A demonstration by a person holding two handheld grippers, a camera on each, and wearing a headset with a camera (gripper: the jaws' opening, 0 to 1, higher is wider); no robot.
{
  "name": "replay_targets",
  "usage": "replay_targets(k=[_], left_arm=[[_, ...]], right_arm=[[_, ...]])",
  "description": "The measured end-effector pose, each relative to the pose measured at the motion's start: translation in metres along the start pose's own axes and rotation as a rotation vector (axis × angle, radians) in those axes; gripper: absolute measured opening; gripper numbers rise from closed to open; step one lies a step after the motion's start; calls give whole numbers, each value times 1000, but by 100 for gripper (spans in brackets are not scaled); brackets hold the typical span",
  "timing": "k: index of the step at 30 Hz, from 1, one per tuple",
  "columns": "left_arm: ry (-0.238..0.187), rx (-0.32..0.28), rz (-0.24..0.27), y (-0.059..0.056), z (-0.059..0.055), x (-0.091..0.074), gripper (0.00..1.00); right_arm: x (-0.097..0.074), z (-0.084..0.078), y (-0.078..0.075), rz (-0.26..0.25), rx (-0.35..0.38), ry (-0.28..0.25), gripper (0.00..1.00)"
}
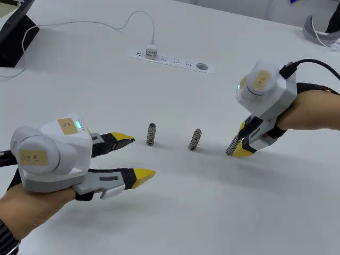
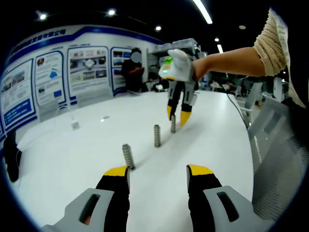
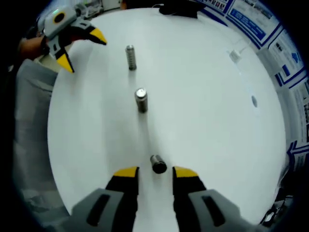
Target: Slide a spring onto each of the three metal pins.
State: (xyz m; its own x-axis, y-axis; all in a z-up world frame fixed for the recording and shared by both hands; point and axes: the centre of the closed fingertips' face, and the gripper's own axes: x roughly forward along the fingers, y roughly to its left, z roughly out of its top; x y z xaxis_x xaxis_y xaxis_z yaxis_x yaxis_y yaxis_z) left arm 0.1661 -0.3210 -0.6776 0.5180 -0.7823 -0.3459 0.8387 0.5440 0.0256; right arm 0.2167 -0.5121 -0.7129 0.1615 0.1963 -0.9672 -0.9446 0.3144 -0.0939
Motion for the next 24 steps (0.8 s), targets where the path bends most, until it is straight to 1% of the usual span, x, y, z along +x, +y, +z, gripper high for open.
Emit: replay_targets(k=[7, 10, 12, 14, 15, 20, 22, 24], left_arm=[[0, -5, 12, 6, 1, -2, 52], [4, -5, 15, 8, 0, -2, 53], [7, -7, 16, 10, -1, -2, 53], [9, -8, 17, 10, -1, -2, 54], [10, -9, 18, 11, -1, -2, 54], [19, -14, 19, 13, -3, -1, 57], [22, -15, 18, 13, -4, -1, 57], [26, -17, 17, 14, -4, -1, 58]], right_arm=[[-6, -2, 1, -25, 51, -76, 35], [-10, -2, 3, -29, 88, -135, 35], [-12, -3, 3, -36, 103, -157, 36], [-14, -4, 5, -37, 127, -193, 37], [-16, -4, 6, -40, 142, -219, 38], [-25, -6, 9, -60, 181, -309, 42], [-27, -8, 10, -71, 189, -330, 43], [-30, -10, 10, -85, 198, -362, 45]])
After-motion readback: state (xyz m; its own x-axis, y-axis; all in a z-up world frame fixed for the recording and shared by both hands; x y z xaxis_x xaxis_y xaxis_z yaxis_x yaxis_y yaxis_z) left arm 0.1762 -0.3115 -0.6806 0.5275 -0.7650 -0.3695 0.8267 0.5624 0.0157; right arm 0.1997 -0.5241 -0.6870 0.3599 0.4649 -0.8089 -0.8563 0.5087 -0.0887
